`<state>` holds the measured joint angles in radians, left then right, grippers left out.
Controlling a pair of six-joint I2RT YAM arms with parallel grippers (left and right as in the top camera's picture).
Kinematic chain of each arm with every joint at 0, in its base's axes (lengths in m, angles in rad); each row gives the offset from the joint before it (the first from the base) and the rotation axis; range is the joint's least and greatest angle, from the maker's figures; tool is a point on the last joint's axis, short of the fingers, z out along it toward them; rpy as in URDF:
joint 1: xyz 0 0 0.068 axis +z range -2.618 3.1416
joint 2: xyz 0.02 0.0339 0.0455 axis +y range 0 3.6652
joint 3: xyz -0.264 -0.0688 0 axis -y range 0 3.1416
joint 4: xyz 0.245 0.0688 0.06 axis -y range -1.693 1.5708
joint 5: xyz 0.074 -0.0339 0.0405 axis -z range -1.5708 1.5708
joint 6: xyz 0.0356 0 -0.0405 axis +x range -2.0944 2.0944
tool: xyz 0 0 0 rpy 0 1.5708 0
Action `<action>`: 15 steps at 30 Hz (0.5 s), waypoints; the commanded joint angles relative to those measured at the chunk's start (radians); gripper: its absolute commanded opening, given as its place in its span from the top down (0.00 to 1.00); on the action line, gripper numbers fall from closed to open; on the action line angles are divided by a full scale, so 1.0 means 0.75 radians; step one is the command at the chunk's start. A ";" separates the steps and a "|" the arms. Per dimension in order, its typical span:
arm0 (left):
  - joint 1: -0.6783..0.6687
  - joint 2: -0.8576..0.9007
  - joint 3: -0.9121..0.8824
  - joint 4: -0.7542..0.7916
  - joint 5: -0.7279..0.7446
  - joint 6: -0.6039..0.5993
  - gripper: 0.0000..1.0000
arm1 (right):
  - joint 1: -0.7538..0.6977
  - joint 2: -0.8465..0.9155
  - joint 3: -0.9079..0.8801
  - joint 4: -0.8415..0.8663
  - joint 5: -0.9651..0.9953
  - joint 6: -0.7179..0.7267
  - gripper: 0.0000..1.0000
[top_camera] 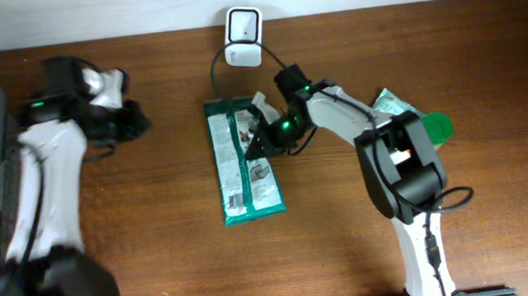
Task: Scan the item barcode
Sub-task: 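Lift the glove pack with the right gripper toward the scanner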
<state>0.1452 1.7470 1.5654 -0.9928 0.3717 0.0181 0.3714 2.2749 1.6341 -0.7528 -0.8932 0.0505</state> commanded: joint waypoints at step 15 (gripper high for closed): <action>0.247 -0.189 0.048 -0.036 -0.107 0.057 0.01 | -0.223 -0.751 -0.002 -0.209 -0.257 -0.166 0.96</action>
<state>0.3241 1.6081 1.6001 -1.0187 0.3084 0.0563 0.2352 1.8206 1.6321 -0.8959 -1.0241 -0.0566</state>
